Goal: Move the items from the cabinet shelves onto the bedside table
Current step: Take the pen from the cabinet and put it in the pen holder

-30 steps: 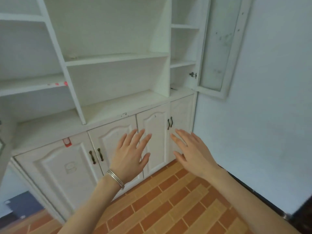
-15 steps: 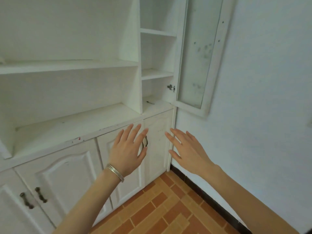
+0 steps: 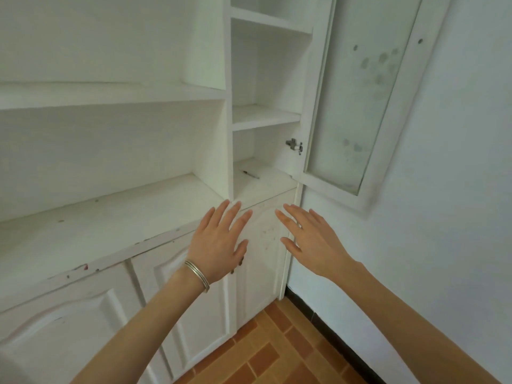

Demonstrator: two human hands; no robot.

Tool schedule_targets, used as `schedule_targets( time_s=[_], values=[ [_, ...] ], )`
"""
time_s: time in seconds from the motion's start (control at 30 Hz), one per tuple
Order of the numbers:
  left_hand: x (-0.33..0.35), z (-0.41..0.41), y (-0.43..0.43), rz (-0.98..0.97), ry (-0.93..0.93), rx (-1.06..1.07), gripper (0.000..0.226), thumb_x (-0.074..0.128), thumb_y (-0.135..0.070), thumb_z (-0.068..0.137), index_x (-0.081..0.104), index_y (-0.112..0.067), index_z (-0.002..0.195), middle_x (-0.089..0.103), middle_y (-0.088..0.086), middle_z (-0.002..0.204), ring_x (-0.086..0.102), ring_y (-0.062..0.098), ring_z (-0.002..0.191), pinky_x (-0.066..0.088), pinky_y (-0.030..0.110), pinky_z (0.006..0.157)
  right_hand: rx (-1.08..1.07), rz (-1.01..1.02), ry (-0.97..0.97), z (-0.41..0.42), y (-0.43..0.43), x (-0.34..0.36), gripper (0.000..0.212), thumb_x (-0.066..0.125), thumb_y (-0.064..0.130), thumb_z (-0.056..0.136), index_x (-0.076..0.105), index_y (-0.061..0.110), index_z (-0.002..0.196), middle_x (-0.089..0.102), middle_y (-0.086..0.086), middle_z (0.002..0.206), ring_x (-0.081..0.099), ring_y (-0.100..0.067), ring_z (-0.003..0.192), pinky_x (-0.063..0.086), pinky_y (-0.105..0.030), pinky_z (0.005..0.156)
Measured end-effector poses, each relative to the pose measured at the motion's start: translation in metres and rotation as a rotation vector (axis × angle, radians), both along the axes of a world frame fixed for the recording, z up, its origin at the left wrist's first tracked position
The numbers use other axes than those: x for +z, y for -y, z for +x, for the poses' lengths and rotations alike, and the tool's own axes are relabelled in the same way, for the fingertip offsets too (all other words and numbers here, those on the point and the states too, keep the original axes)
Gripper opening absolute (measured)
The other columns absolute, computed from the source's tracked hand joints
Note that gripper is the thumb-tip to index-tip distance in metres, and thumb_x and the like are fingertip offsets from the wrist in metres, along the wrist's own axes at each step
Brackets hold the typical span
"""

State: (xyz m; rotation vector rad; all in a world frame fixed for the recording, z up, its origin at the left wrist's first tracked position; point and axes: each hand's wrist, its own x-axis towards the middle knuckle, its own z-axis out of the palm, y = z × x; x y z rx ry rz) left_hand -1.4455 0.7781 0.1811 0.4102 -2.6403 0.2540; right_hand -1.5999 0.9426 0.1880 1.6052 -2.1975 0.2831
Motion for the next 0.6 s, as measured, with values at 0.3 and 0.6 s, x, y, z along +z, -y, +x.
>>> schedule_targets(
  time_s=[0.3, 0.6],
  values=[
    [-0.001, -0.119, 0.114, -0.011, 0.046, -0.051, 0.056, 0.036, -0.041, 0.084, 0.055, -0.014, 0.13, 0.053, 0.015, 0.134, 0.048, 0.036, 0.125, 0.039, 0.051, 0.1, -0.018, -0.039, 0.0, -0.11, 0.113, -0.018, 0.052, 0.053, 0.03, 0.089, 0.044, 0.011, 0.136, 0.051, -0.013, 0.135, 0.051, -0.028, 0.122, 0.043, -0.047, 0.097],
    [-0.056, -0.206, 0.179, 0.043, 0.07, -0.011, 0.056, 0.036, -0.039, 0.084, 0.057, -0.013, 0.129, 0.054, 0.014, 0.133, 0.047, 0.035, 0.126, 0.041, 0.048, 0.098, 0.054, 0.103, 0.034, -0.239, 0.202, -0.064, 0.053, 0.061, 0.024, 0.088, 0.045, 0.009, 0.136, 0.049, -0.014, 0.137, 0.05, -0.029, 0.123, 0.038, -0.044, 0.102]
  ],
)
